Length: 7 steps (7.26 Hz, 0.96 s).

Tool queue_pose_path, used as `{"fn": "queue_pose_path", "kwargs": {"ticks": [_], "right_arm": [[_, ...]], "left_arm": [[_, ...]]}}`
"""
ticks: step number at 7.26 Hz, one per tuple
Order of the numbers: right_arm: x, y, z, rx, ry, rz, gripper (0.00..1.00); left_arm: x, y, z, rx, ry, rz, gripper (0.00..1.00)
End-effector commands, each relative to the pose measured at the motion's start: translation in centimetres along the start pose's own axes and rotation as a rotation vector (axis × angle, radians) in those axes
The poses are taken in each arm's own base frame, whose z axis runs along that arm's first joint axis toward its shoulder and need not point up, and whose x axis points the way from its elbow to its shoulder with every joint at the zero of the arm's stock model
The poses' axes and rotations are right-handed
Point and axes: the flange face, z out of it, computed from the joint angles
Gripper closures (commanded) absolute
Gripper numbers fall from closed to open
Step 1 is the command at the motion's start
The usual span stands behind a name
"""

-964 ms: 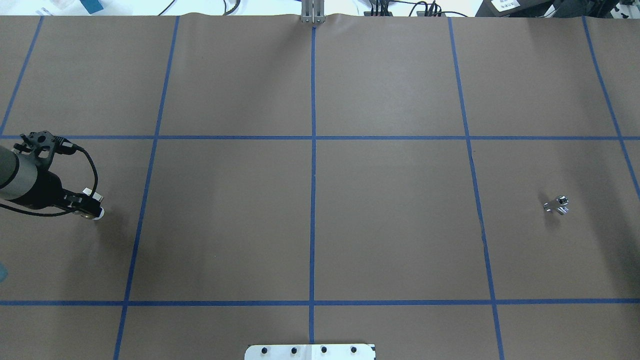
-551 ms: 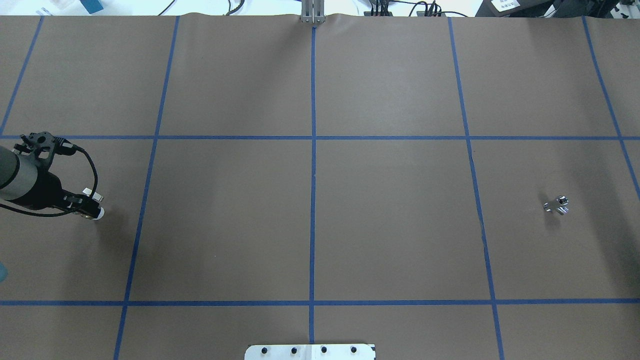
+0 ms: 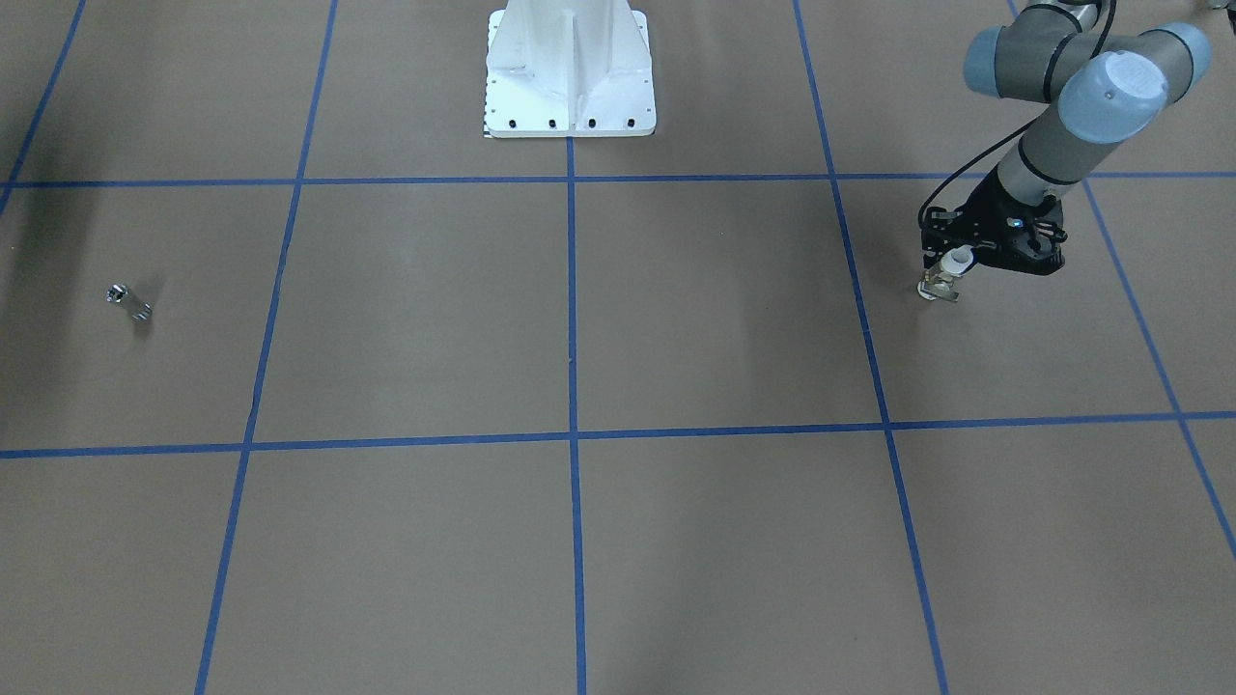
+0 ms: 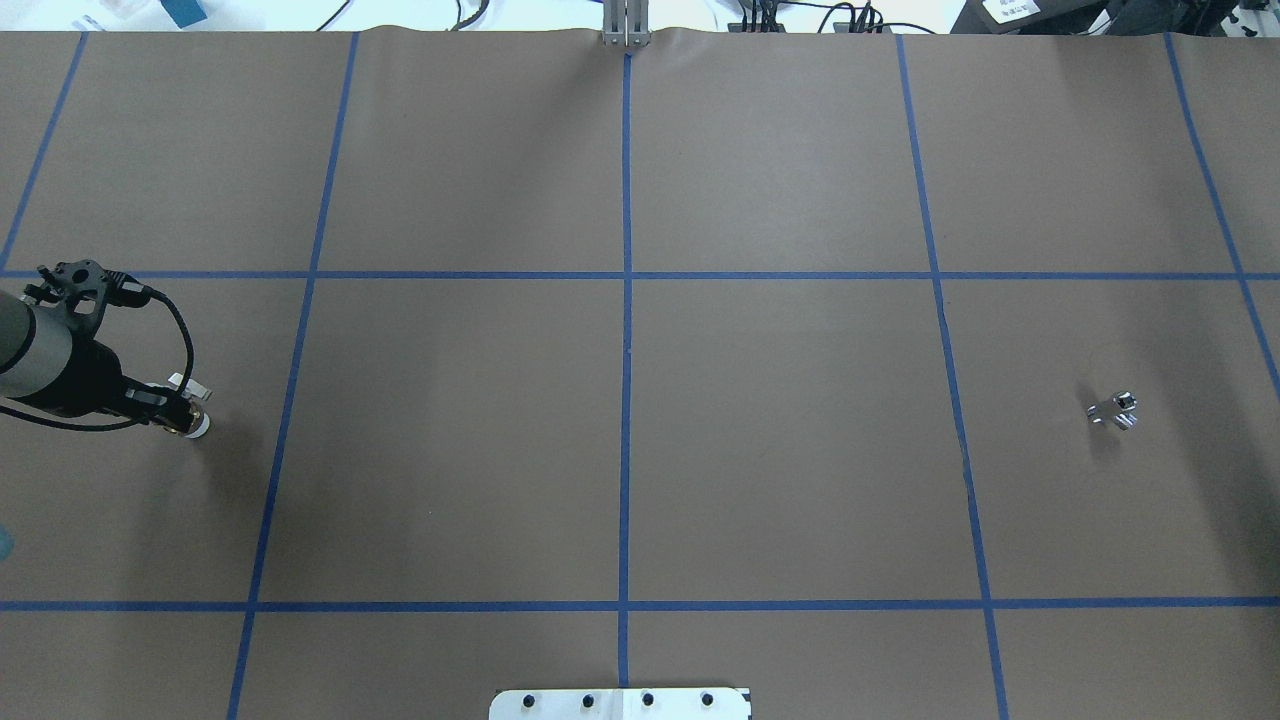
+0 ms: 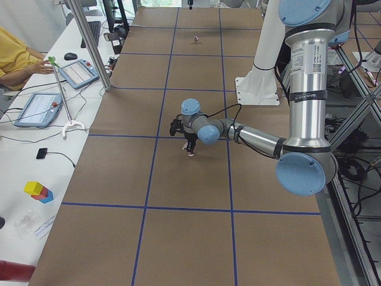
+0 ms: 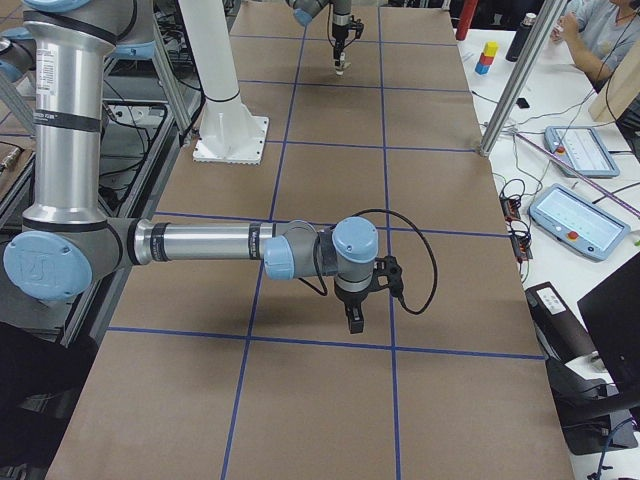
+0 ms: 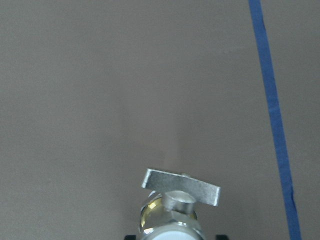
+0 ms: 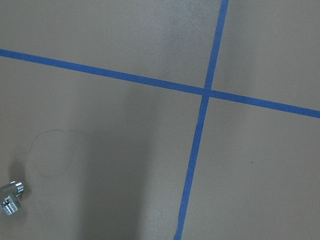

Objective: Assemble PPR valve and pipe with both arms
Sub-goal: 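Lower the left gripper onto the white PPR valve and grasp it, then carry the valve with the left gripper to the table centre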

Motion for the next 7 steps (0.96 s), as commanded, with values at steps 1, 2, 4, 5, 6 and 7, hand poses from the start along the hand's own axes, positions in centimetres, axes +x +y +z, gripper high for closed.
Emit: {"fn": "queue_pose_path", "kwargs": {"ticks": [1, 2, 4, 5, 6, 7], "right_arm": [[0.0, 0.0, 0.0, 0.0, 0.0, 0.0, 0.0], [0.0, 0.0, 0.0, 0.0, 0.0, 0.0, 0.0], [0.0, 0.0, 0.0, 0.0, 0.0, 0.0, 0.0], [0.0, 0.0, 0.0, 0.0, -0.001, 0.0, 0.0], [-0.1, 0.0, -0.1, 0.002, -0.001, 0.001, 0.0], [-0.2, -0.1, -0.1, 0.003, -0.001, 0.003, 0.0]], "left_arm": [[0.9, -0.2, -2.1, 0.009, 0.001, -0.01, 0.88], [3.2, -0.2, -4.7, 0.007, -0.001, -0.013, 0.88], [10.1, -3.9, -8.7, 0.0, -0.014, -0.039, 0.92], [12.7, -5.5, -9.7, 0.002, -0.01, -0.043, 0.96], [16.2, -7.7, -10.5, 0.01, 0.005, -0.092, 0.98], [20.5, -10.2, -10.6, 0.009, 0.021, -0.131, 0.98]]}}
